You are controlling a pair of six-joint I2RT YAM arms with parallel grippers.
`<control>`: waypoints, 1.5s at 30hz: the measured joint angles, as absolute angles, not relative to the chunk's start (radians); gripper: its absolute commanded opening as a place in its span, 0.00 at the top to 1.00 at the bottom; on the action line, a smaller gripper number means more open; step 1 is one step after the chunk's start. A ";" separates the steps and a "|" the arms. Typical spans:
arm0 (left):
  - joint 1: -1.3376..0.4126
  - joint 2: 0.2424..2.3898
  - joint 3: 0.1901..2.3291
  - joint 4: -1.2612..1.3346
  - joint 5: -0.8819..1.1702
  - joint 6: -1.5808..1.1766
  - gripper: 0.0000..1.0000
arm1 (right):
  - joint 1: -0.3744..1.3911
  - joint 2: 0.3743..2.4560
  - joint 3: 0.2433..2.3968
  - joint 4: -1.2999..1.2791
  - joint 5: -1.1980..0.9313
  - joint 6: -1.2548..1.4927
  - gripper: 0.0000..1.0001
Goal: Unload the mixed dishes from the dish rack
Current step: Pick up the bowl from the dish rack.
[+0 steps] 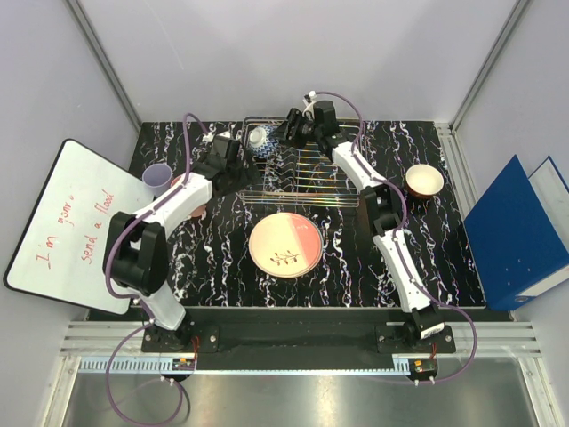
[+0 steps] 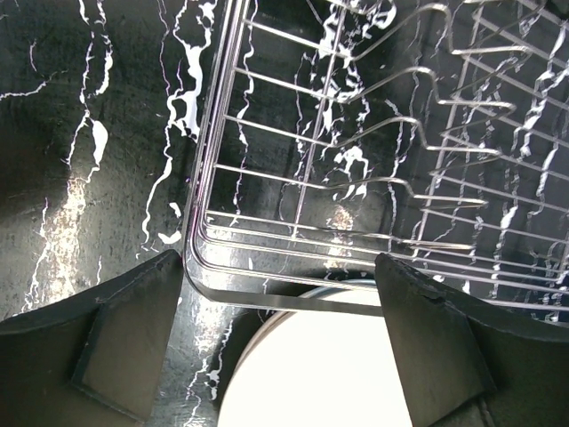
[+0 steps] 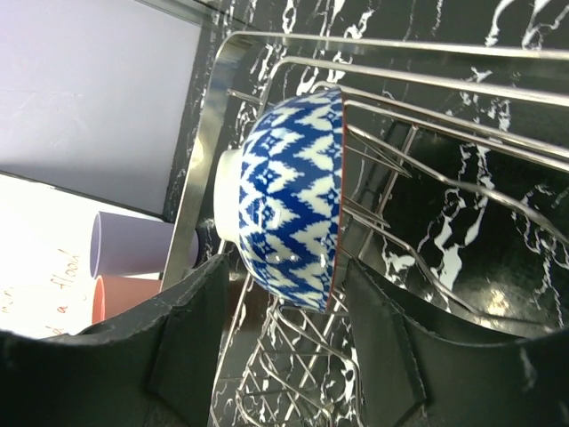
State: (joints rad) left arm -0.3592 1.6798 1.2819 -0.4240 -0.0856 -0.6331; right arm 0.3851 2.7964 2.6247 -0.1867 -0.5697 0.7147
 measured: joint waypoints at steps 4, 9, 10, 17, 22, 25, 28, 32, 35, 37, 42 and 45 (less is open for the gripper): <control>-0.364 1.703 1.282 -0.424 -0.078 -0.626 0.11 | 0.386 2.816 2.648 -0.166 -0.586 0.729 0.36; -0.367 1.720 1.282 -0.424 -0.070 -0.625 0.11 | 0.386 2.832 2.648 -0.109 -0.615 0.749 0.40; -0.367 1.721 1.282 -0.424 -0.069 -0.625 0.11 | 0.386 2.834 2.648 -0.096 -0.621 0.755 0.40; -0.368 1.721 1.282 -0.427 -0.061 -0.625 0.11 | 0.386 2.852 2.630 0.029 -0.662 0.818 0.53; -0.369 1.722 1.282 -0.427 -0.056 -0.625 0.11 | 0.390 2.869 2.628 0.127 -0.725 0.892 0.55; -0.369 1.722 1.282 -0.427 -0.052 -0.625 0.11 | 0.393 2.877 2.628 0.177 -0.754 0.929 0.55; -0.370 1.722 1.282 -0.426 -0.047 -0.625 0.11 | 0.400 2.895 2.632 0.216 -0.781 0.962 0.56; -0.374 1.722 1.282 -0.424 -0.042 -0.625 0.11 | 0.407 2.904 2.635 0.222 -0.812 0.973 0.56; -0.375 1.724 1.282 -0.423 -0.038 -0.625 0.11 | 0.413 2.914 2.635 0.209 -0.829 0.965 0.55; -0.375 1.726 1.282 -0.423 -0.036 -0.625 0.11 | 0.415 2.915 2.635 0.185 -0.833 0.950 0.54; -0.376 1.726 1.282 -0.421 -0.035 -0.625 0.11 | 0.421 2.911 2.621 0.177 -0.830 0.903 0.48; -0.376 1.726 1.282 -0.421 -0.036 -0.626 0.11 | 0.421 2.874 2.568 0.180 -0.820 0.867 0.46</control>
State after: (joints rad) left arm -0.3759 1.7256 1.2819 -0.4206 -0.0364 -0.6258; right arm 0.4210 2.8742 2.5683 0.1802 -0.8200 0.8673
